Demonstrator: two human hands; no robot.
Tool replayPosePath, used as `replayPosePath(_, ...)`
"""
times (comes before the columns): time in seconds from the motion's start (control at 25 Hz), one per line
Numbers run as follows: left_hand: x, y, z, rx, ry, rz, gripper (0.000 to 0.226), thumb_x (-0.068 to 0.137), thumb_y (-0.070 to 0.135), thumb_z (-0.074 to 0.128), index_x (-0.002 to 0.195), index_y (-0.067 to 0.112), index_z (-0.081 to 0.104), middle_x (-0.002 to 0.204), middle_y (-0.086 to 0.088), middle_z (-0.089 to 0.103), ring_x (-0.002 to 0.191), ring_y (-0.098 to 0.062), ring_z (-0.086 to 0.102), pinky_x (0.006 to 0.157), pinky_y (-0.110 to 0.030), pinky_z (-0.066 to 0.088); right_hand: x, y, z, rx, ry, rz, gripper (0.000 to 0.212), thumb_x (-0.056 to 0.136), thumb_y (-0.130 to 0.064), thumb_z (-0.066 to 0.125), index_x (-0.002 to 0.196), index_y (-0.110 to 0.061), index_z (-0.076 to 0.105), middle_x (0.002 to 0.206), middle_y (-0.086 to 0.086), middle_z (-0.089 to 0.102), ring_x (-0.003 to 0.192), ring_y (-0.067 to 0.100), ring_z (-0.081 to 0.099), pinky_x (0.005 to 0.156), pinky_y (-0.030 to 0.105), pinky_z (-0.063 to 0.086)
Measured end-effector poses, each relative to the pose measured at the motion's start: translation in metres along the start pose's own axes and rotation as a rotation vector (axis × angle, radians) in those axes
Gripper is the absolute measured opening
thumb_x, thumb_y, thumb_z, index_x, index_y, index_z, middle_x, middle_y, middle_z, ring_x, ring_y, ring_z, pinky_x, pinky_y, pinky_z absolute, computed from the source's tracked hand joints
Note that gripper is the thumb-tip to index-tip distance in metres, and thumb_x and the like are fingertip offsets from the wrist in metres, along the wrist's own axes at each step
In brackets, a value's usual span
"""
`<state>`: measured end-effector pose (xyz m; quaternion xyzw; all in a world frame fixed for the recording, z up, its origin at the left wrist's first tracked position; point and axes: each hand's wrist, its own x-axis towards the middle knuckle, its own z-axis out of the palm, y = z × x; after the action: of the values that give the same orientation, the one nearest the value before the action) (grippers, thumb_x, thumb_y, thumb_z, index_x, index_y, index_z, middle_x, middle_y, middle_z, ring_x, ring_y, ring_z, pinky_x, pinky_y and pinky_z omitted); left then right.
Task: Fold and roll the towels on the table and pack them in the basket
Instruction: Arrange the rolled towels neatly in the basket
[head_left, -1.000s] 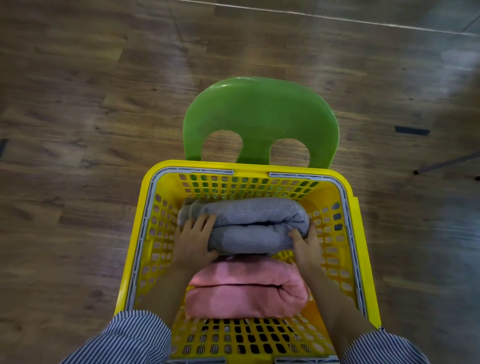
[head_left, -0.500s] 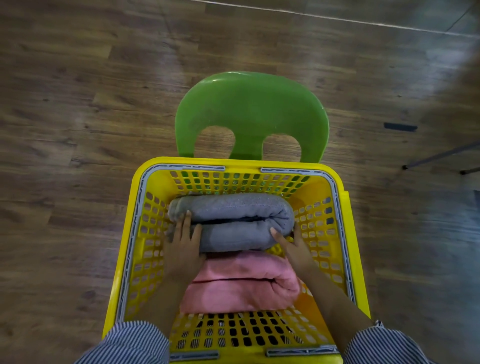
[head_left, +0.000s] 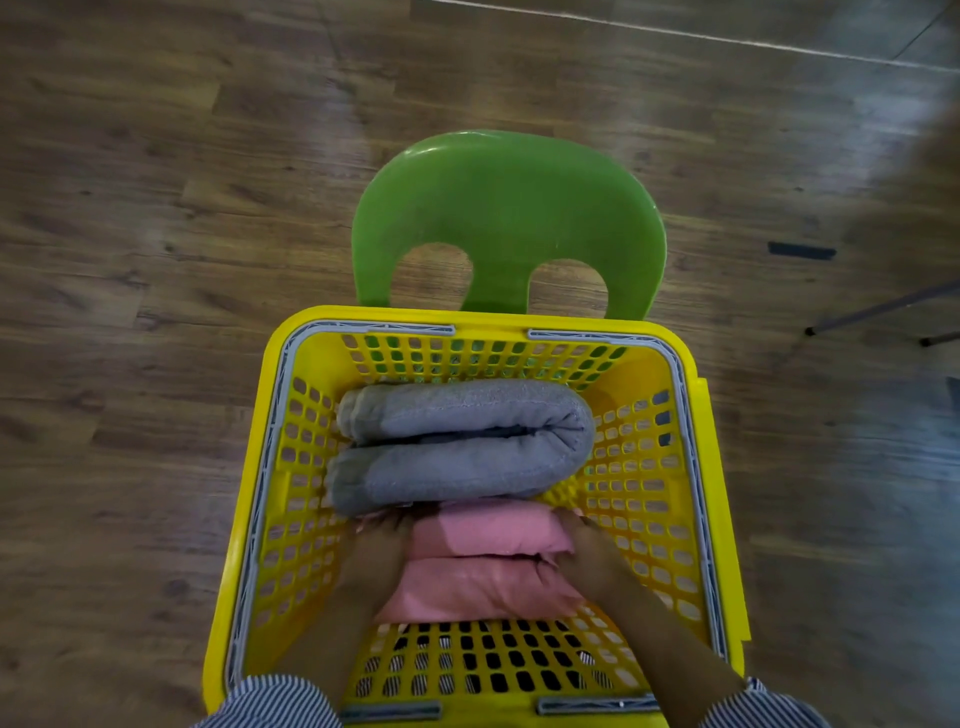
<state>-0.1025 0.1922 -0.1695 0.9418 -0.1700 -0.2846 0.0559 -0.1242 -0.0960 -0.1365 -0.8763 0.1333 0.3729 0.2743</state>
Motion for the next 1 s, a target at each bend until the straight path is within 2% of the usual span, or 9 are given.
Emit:
replayPosePath(0.2, -0.009, 0.002, -0.019, 0.105, -0.068, 0.112, 0.045, 0.049, 0.058, 0.061, 0.083, 0.029, 0.066, 0.088, -0.003, 0.062, 0.075, -0.023, 0.064, 0.060, -0.042, 0.052, -0.003, -0.002, 0.007, -0.057, -0.020, 0.034, 0.060, 0.084, -0.027, 0.057, 0.136, -0.010, 0.033, 0.131, 0.018, 0.046, 0.117, 0.035, 0.048, 0.092, 0.036, 0.043)
replayPosePath(0.32, -0.006, 0.022, -0.020, 0.285, -0.237, 0.199, 0.059, 0.069, 0.062, 0.056, 0.115, 0.027, 0.064, 0.117, -0.006, 0.055, 0.105, -0.025, 0.054, 0.095, -0.052, 0.038, -0.002, -0.011, 0.012, -0.131, 0.008, 0.015, 0.072, 0.078, -0.038, 0.057, 0.142, -0.019, 0.028, 0.139, 0.012, 0.039, 0.122, 0.036, 0.043, 0.100, 0.040, 0.039)
replayPosePath(0.44, -0.001, 0.028, -0.011, 0.323, -0.261, 0.181, 0.051, 0.085, 0.043, 0.053, 0.131, 0.020, 0.055, 0.136, -0.006, 0.046, 0.121, -0.026, 0.044, 0.106, -0.047, 0.021, 0.002, -0.019, 0.011, -0.190, 0.055, -0.006, 0.061, 0.084, -0.028, 0.054, 0.141, -0.023, 0.033, 0.137, 0.009, 0.044, 0.120, 0.032, 0.046, 0.103, 0.036, 0.037)
replayPosePath(0.52, -0.004, 0.014, -0.018, 0.373, -0.257, 0.173, 0.045, 0.072, 0.045, 0.065, 0.110, 0.021, 0.069, 0.119, -0.006, 0.060, 0.108, -0.024, 0.055, 0.102, -0.049, 0.030, 0.004, -0.018, 0.004, -0.179, 0.076, 0.013, 0.053, 0.087, -0.024, 0.053, 0.138, -0.019, 0.039, 0.130, 0.010, 0.049, 0.116, 0.030, 0.049, 0.098, 0.035, 0.041)
replayPosePath(0.64, -0.006, -0.008, -0.026, 0.320, -0.155, 0.101, 0.048, 0.022, 0.050, 0.086, 0.061, 0.028, 0.070, 0.069, -0.001, 0.065, 0.059, -0.019, 0.062, 0.064, -0.042, 0.051, 0.005, -0.015, 0.003, -0.139, 0.071, 0.033, 0.047, 0.091, -0.026, 0.049, 0.136, -0.015, 0.042, 0.130, 0.012, 0.048, 0.118, 0.029, 0.048, 0.100, 0.034, 0.039)
replayPosePath(0.68, -0.003, -0.010, -0.031, 0.324, -0.158, 0.061, 0.047, 0.025, 0.048, 0.089, 0.065, 0.031, 0.070, 0.072, -0.002, 0.064, 0.059, -0.020, 0.062, 0.062, -0.042, 0.050, 0.007, -0.016, 0.006, -0.158, 0.058, 0.021, 0.047, 0.091, -0.028, 0.049, 0.136, -0.016, 0.043, 0.132, 0.013, 0.047, 0.120, 0.030, 0.046, 0.102, 0.034, 0.037)
replayPosePath(0.8, 0.003, -0.002, -0.031, 0.349, -0.170, 0.062, 0.034, 0.073, 0.034, 0.073, 0.106, 0.027, 0.067, 0.111, -0.006, 0.060, 0.095, -0.025, 0.062, 0.087, -0.046, 0.042, 0.010, -0.020, 0.014, -0.194, 0.052, -0.036, 0.049, 0.086, -0.035, 0.049, 0.132, -0.019, 0.051, 0.134, 0.012, 0.049, 0.122, 0.030, 0.045, 0.107, 0.036, 0.033)
replayPosePath(0.92, 0.001, 0.001, -0.026, 0.317, -0.135, 0.161, 0.046, 0.027, 0.030, 0.091, 0.068, 0.028, 0.071, 0.076, 0.003, 0.066, 0.056, -0.019, 0.061, 0.056, -0.040, 0.050, 0.011, -0.012, 0.025, -0.201, 0.092, -0.052, 0.051, 0.079, -0.044, 0.048, 0.124, -0.022, 0.058, 0.133, 0.009, 0.053, 0.122, 0.031, 0.048, 0.106, 0.042, 0.036)
replayPosePath(1.0, 0.005, -0.005, -0.015, 0.322, -0.070, 0.184, 0.050, 0.016, 0.029, 0.092, 0.061, 0.028, 0.070, 0.068, 0.004, 0.065, 0.049, -0.018, 0.059, 0.049, -0.036, 0.049, 0.012, -0.007, 0.031, -0.211, 0.081, -0.036, 0.051, 0.079, -0.041, 0.053, 0.127, -0.025, 0.055, 0.137, 0.006, 0.050, 0.124, 0.031, 0.046, 0.108, 0.043, 0.034)
